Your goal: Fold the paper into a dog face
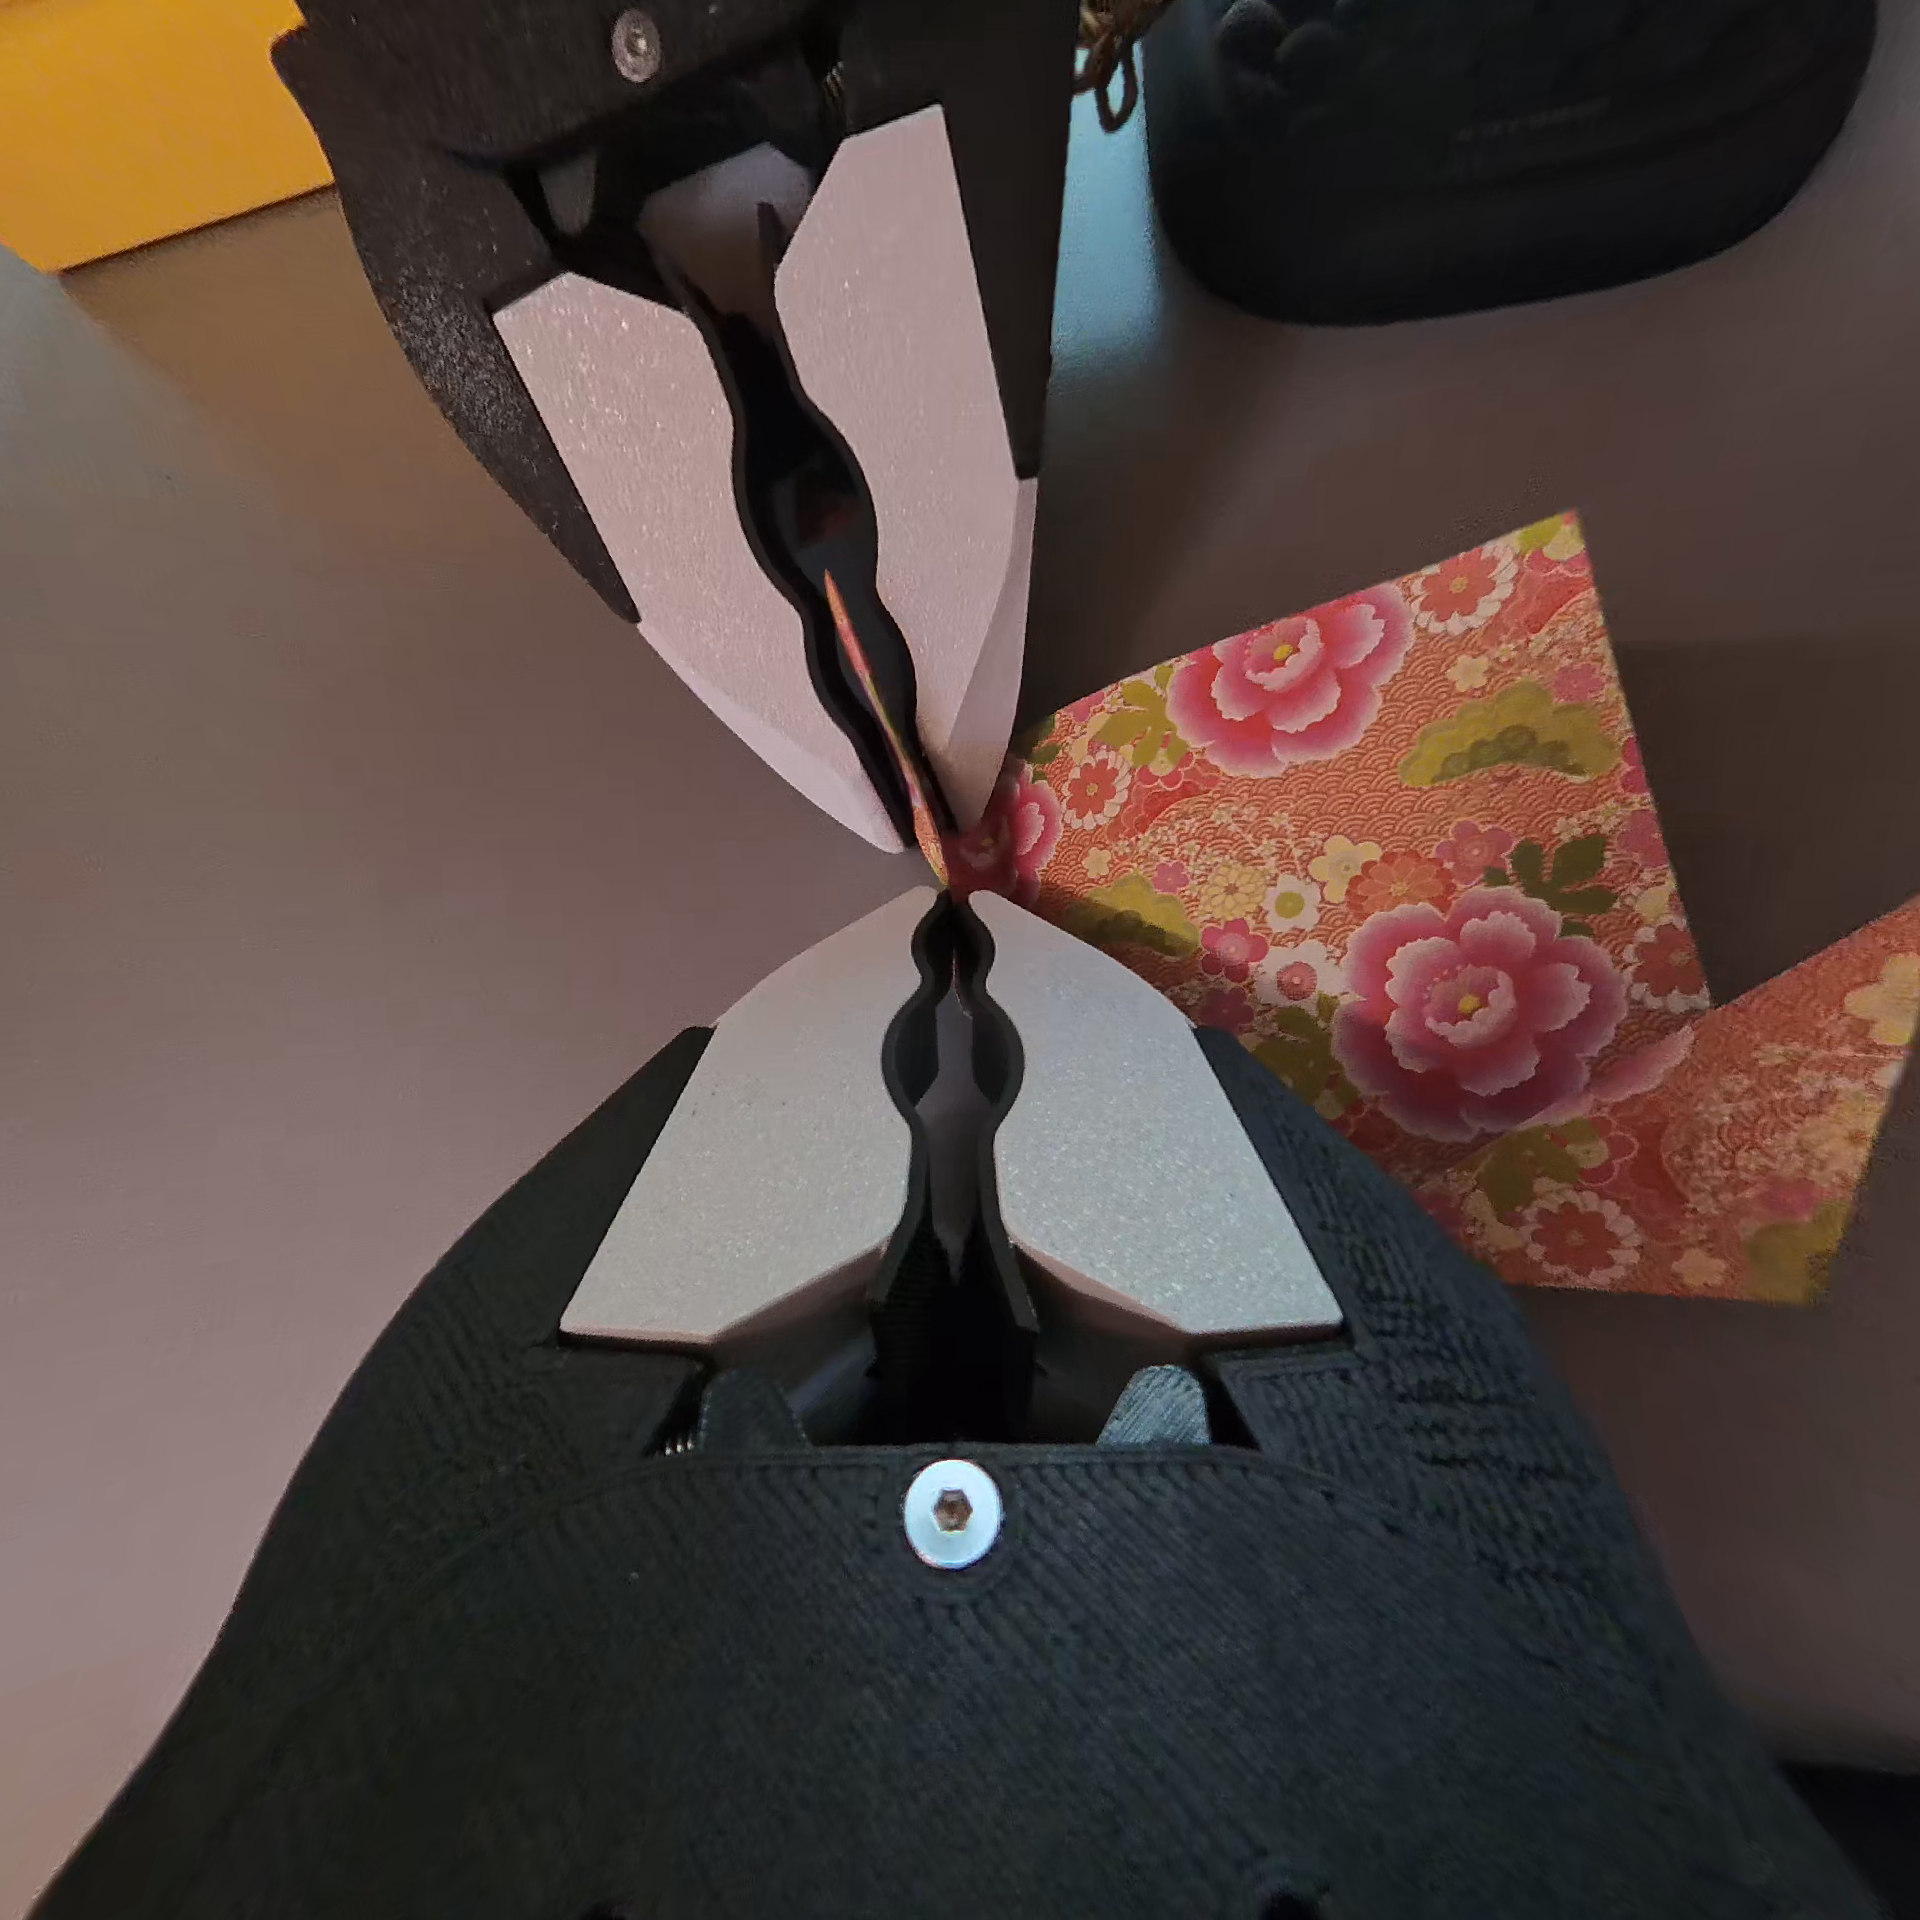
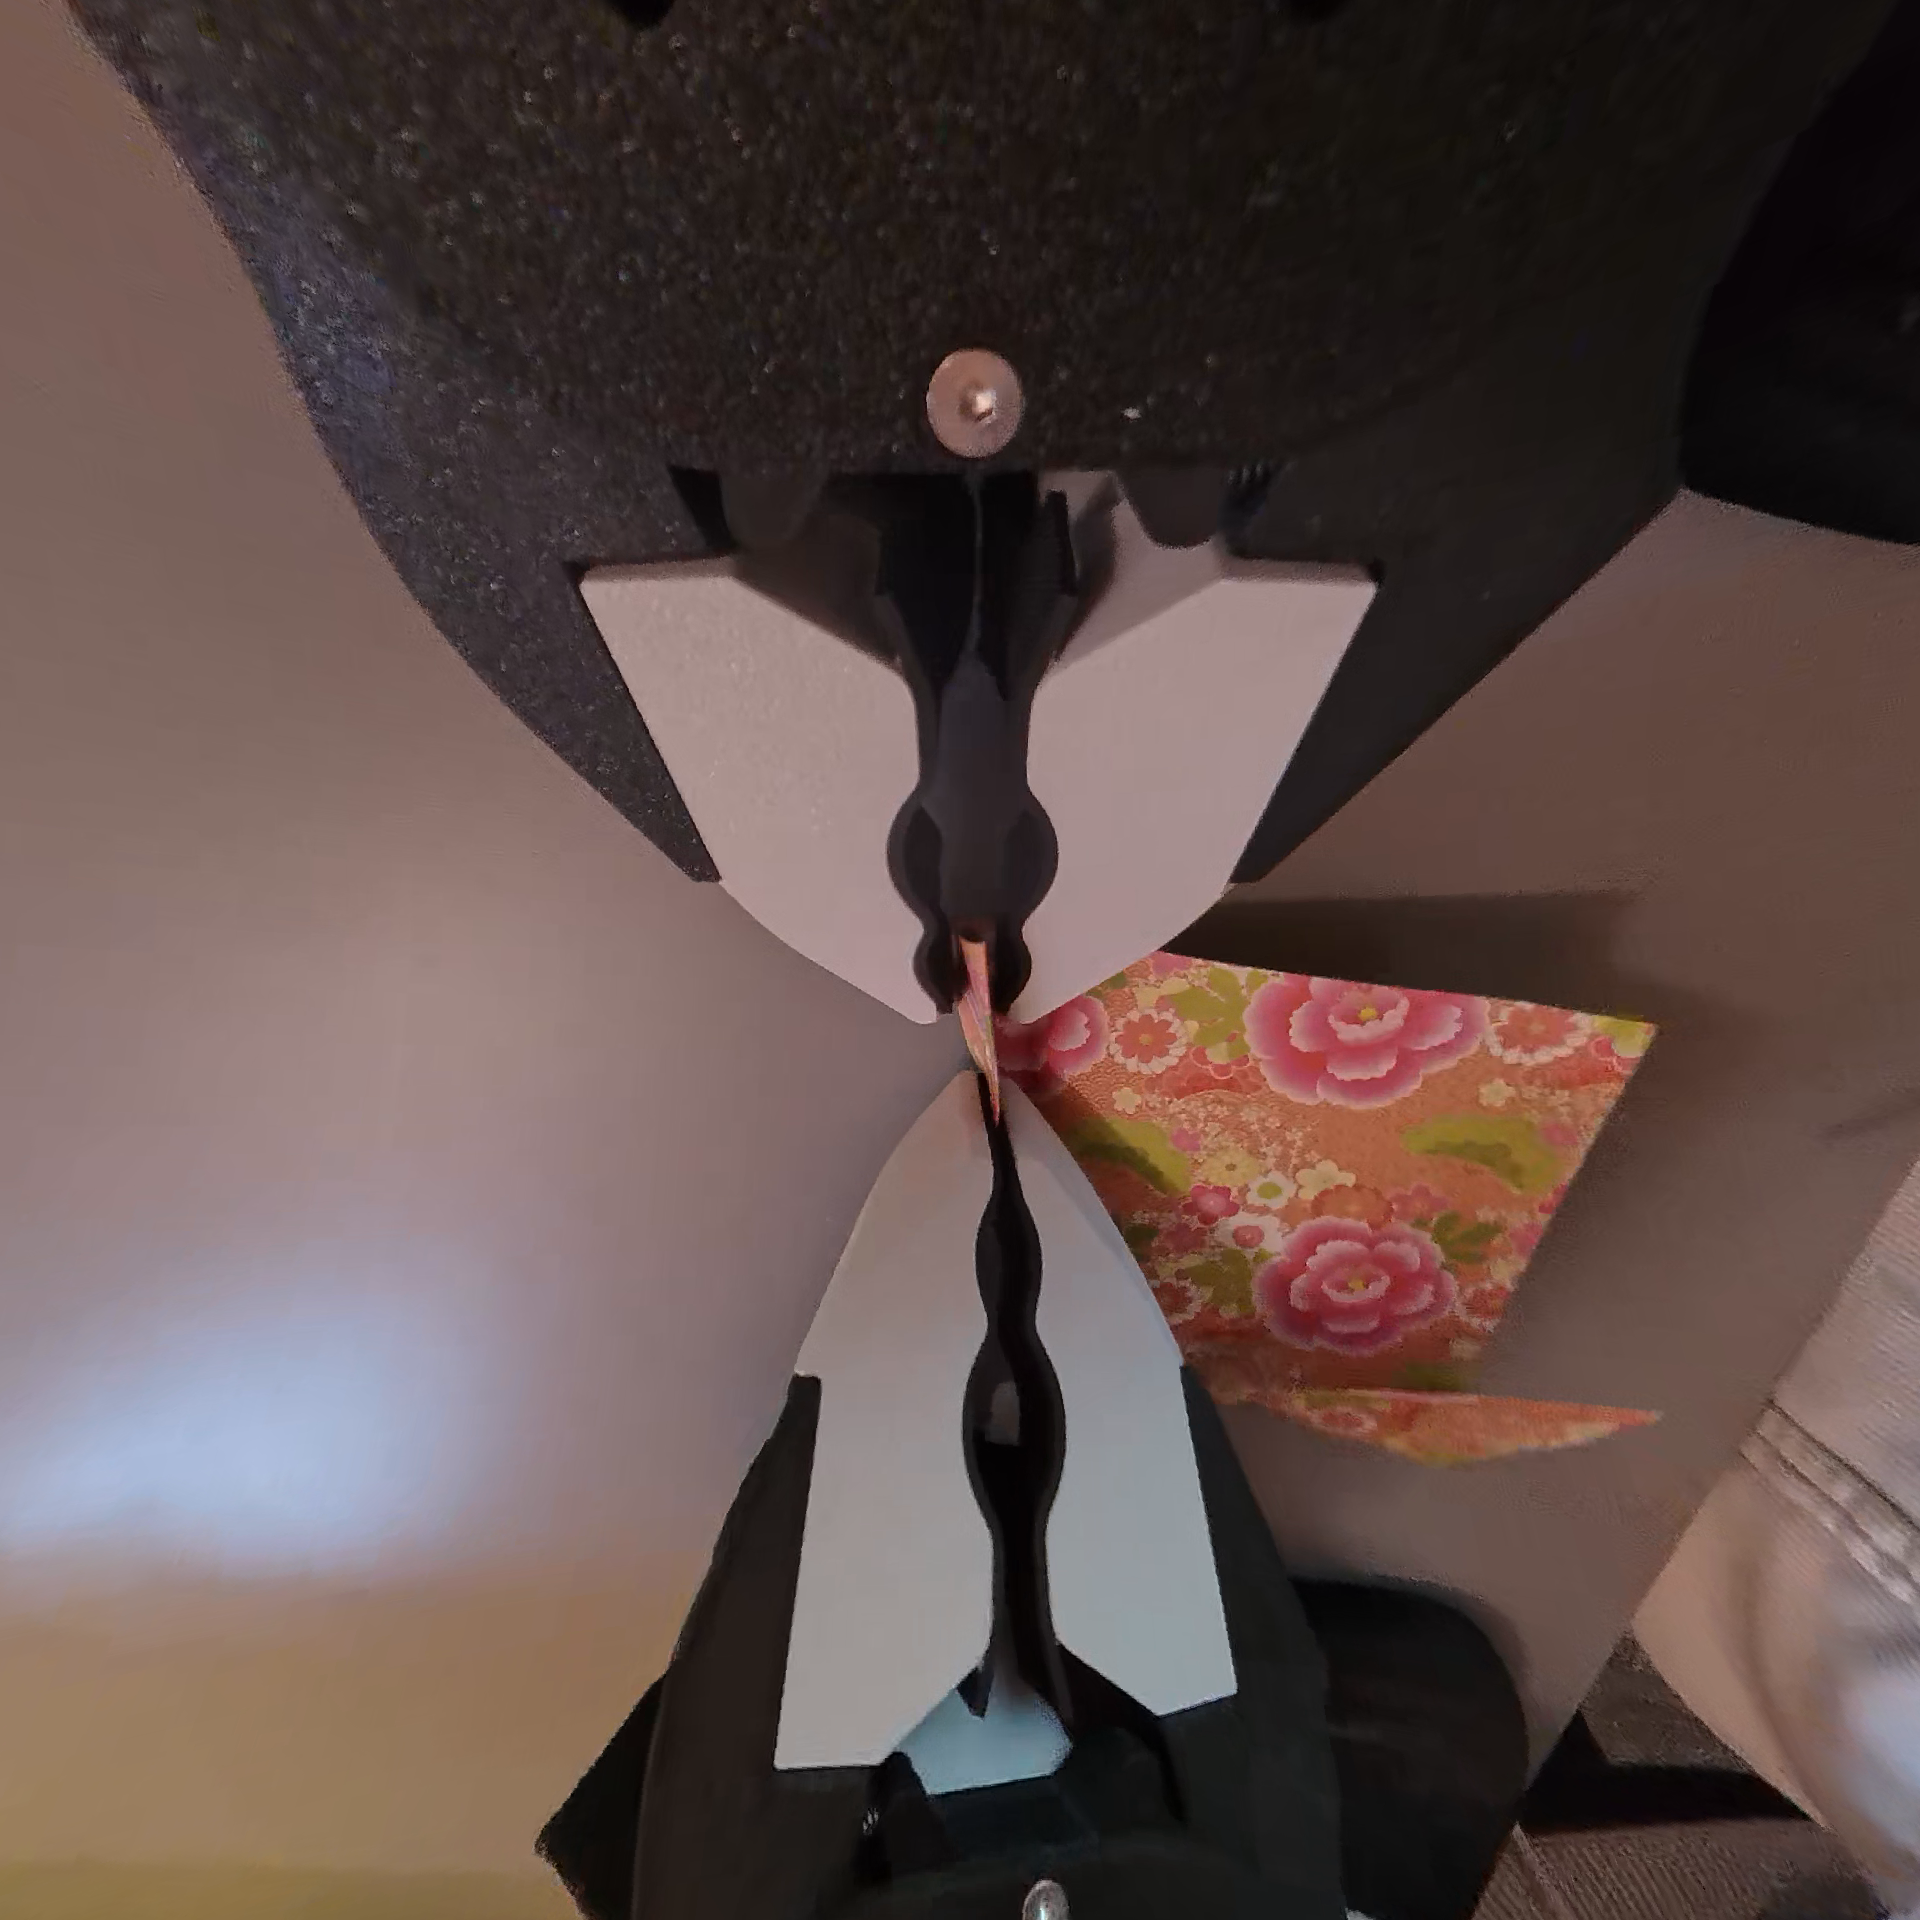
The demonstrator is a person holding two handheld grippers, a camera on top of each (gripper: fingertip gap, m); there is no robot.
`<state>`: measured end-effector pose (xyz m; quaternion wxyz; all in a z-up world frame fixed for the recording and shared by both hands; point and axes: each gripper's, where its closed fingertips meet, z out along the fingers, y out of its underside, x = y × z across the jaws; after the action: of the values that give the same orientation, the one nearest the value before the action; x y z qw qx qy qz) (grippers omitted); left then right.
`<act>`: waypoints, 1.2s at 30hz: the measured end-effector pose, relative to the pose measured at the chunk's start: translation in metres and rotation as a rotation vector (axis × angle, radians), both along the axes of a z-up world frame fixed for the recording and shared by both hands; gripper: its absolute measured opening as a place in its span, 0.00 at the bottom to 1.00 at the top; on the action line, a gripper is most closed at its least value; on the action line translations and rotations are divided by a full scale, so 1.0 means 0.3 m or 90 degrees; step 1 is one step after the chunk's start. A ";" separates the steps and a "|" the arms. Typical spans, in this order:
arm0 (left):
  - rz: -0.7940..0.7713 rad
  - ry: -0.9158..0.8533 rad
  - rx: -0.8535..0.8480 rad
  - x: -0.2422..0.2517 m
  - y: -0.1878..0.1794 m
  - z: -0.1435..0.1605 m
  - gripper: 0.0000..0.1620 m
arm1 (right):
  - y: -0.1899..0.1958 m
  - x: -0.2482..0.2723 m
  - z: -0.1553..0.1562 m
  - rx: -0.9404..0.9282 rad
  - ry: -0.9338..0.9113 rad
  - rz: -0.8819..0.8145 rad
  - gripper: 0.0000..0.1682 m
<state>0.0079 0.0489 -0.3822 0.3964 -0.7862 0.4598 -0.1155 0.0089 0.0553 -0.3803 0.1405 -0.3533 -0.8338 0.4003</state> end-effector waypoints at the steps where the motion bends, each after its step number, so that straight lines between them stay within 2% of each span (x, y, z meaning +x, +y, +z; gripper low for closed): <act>1: -0.001 0.001 0.001 -0.001 0.000 0.000 0.00 | 0.000 -0.002 -0.001 0.003 -0.001 -0.003 0.05; 6: -0.011 0.011 0.018 -0.002 -0.001 0.001 0.00 | -0.002 -0.004 -0.003 0.030 0.015 -0.009 0.02; 9: -0.024 0.019 0.036 0.001 -0.004 0.003 0.00 | -0.023 -0.006 -0.002 0.016 0.007 -0.014 0.07; 10: -0.031 0.026 0.045 0.002 -0.005 0.002 0.00 | -0.025 -0.007 -0.003 0.028 0.020 -0.009 0.04; 16: -0.075 0.084 0.140 0.005 -0.012 0.006 0.00 | -0.021 0.016 0.024 0.206 0.199 0.069 0.02; 19: -0.102 0.121 0.193 0.006 -0.021 0.010 0.01 | -0.027 0.033 0.017 0.279 0.240 0.093 0.01; 21: -0.120 0.137 0.214 -0.011 -0.036 0.019 0.06 | -0.030 0.037 0.014 0.332 0.271 0.102 0.01; 24: -0.140 0.096 0.187 -0.033 -0.079 0.028 0.13 | -0.039 0.040 0.020 0.391 0.313 0.109 0.00; 27: -0.145 0.058 0.136 -0.035 -0.104 0.013 0.05 | -0.050 0.042 0.021 0.483 0.356 0.143 0.00; 30: -0.139 0.064 0.140 -0.037 -0.096 0.011 0.04 | -0.055 0.045 0.015 0.579 0.386 0.186 0.00; 36: -0.130 0.087 0.166 -0.039 -0.092 0.007 0.00 | -0.076 0.059 0.011 0.663 0.425 0.245 0.00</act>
<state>-0.0038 0.0214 -0.3803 0.4491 -0.6832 0.5744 -0.0405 0.0265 0.0325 -0.3771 0.4708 0.0605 -0.8787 0.0500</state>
